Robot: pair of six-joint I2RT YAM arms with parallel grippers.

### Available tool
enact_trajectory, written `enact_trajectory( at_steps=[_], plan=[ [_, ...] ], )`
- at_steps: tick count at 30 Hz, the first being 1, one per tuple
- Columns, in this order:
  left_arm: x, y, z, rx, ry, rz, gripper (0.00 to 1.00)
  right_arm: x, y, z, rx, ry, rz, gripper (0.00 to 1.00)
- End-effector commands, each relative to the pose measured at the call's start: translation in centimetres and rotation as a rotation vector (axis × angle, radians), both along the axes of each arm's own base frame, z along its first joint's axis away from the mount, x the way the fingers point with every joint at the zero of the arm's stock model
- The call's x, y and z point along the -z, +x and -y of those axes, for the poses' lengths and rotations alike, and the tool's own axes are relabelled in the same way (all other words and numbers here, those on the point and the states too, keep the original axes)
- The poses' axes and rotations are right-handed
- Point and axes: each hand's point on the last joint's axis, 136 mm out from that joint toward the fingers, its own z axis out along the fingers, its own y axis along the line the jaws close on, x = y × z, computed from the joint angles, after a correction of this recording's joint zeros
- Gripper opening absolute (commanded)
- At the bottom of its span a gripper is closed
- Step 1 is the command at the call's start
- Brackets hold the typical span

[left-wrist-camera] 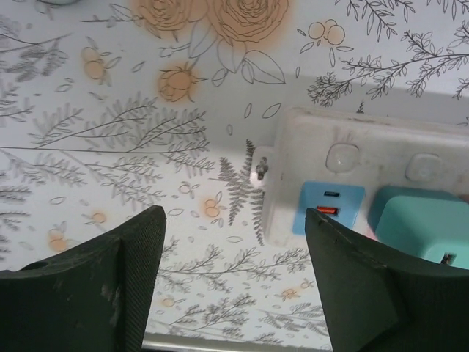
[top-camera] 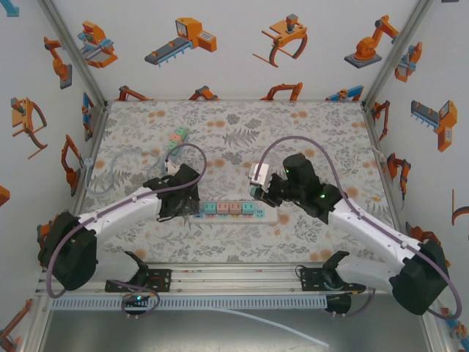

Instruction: Pull the plug off the socket

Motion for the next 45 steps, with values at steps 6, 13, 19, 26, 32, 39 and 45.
enact_trajectory(
  at_steps=[6,13,19,26,32,39,45],
  plan=[
    [-10.4,0.5,1.0,0.165,-0.126,0.22,0.8,-3.4,2.7,1.9,0.536,0.452,-0.469,0.17],
    [-19.6,-4.4,6.3,0.641,-0.479,0.48,0.84,0.8,1.6,5.4,0.836,0.614,-0.754,0.17],
    [-22.3,-11.0,8.9,1.089,-0.617,0.583,0.91,5.3,-1.2,6.6,0.917,0.579,-0.905,0.17],
    [-21.5,-13.1,10.0,1.236,-0.657,0.497,0.98,11.4,-4.5,6.9,0.992,0.458,-1.001,0.17],
    [-20.6,-12.5,11.1,1.253,-0.656,0.457,0.99,14.5,-5.0,6.7,1.048,0.426,-0.995,0.2],
    [-19.9,-12.0,11.6,1.245,-0.651,0.429,1.0,16.3,-4.7,7.0,1.098,0.38,-0.956,0.35],
    [-19.8,-11.9,11.5,1.234,-0.641,0.434,0.99,17.5,-5.2,8.0,1.154,0.321,-0.939,0.53]
  ],
)
